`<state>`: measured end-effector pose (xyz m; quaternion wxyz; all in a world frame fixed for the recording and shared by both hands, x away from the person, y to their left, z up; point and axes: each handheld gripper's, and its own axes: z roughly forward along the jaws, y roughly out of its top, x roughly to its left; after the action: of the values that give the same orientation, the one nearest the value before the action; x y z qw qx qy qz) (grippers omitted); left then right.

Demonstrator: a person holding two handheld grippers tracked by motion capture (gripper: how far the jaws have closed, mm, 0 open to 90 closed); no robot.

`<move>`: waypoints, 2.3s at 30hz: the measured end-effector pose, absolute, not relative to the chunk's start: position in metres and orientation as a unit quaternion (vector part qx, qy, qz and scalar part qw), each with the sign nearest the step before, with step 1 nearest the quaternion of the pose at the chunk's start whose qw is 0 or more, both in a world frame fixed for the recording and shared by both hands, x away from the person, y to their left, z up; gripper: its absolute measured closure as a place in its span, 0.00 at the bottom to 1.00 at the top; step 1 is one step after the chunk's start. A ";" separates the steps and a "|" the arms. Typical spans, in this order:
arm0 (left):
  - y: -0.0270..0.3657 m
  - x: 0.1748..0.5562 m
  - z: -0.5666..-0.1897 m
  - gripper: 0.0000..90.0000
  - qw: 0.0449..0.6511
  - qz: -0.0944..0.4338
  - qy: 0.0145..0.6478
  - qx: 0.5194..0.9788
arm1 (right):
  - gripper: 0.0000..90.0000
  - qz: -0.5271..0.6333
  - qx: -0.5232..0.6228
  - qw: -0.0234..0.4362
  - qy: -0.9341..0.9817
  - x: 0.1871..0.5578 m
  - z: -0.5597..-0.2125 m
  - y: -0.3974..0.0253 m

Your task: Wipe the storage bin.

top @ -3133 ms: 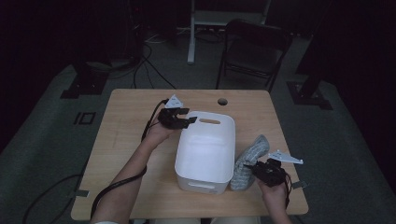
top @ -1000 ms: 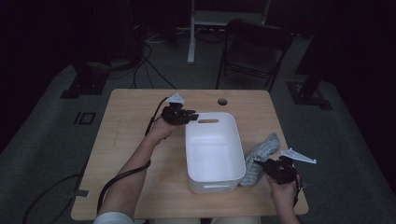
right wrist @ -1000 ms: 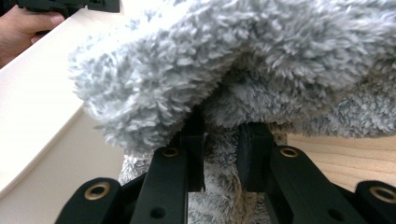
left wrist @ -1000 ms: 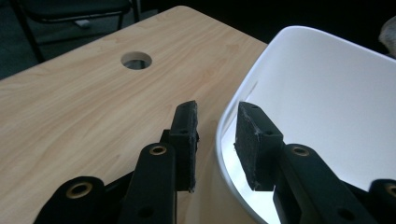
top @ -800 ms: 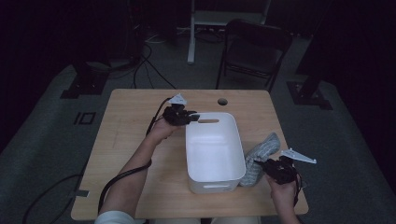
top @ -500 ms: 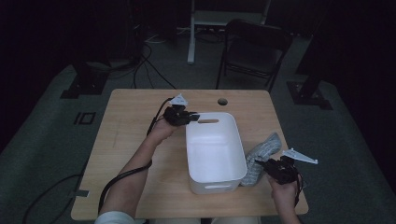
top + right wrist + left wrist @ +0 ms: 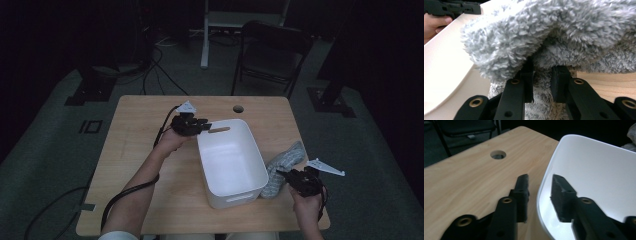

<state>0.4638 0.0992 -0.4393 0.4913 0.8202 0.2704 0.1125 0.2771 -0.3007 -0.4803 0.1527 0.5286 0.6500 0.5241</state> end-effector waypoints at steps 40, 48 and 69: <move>0.128 0.441 -0.442 0.96 0.482 0.122 0.278 0.822 | 0.84 0.519 0.539 0.160 0.644 0.279 -0.482 -0.306; 0.143 0.433 -0.442 0.96 0.480 0.133 0.296 0.815 | 0.84 0.523 0.537 0.160 0.642 0.278 -0.480 -0.307; 0.179 0.415 -0.441 0.96 0.468 0.163 0.356 0.793 | 0.84 0.524 0.525 0.153 0.653 0.277 -0.480 -0.296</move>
<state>0.4152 0.1788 -0.4415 0.4676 0.7927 0.3555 0.1631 0.2768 -0.2960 -0.4797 0.1533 0.5252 0.6532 0.5235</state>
